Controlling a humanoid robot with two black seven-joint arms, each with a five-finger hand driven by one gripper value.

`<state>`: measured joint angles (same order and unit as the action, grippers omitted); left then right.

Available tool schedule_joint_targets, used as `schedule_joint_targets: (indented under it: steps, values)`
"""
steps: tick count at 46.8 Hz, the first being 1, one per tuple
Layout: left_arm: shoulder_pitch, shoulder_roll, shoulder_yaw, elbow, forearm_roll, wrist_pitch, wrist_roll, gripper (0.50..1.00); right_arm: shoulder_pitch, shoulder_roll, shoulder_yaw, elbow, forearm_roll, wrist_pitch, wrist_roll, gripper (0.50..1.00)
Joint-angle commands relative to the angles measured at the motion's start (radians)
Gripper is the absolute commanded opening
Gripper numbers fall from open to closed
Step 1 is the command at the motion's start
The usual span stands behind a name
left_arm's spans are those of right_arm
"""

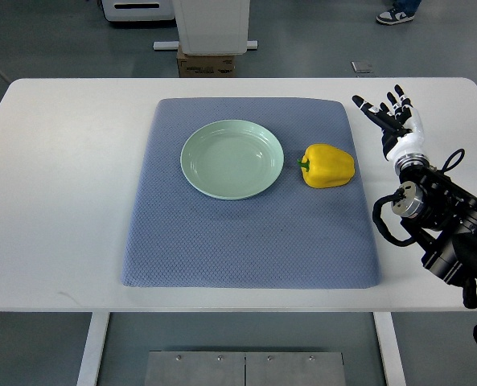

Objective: Place yellow pepper on plate with right hand

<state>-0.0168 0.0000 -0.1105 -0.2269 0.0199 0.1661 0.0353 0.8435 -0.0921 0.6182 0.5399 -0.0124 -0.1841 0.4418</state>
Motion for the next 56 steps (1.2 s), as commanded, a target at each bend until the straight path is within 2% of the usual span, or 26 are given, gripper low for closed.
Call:
schedule_joint_targets:
  steps: [1,56]
  values:
    - [0.0,0.0,0.0,0.0,0.0,0.001,0.0,1.0,0.0,0.0,0.0,0.0,0.0,0.0,0.0,1.0]
    - [-0.002,0.0,0.0,0.0,0.0,0.001,0.0,1.0,0.0,0.0,0.0,-0.001,0.0,0.0,0.0,1.0]
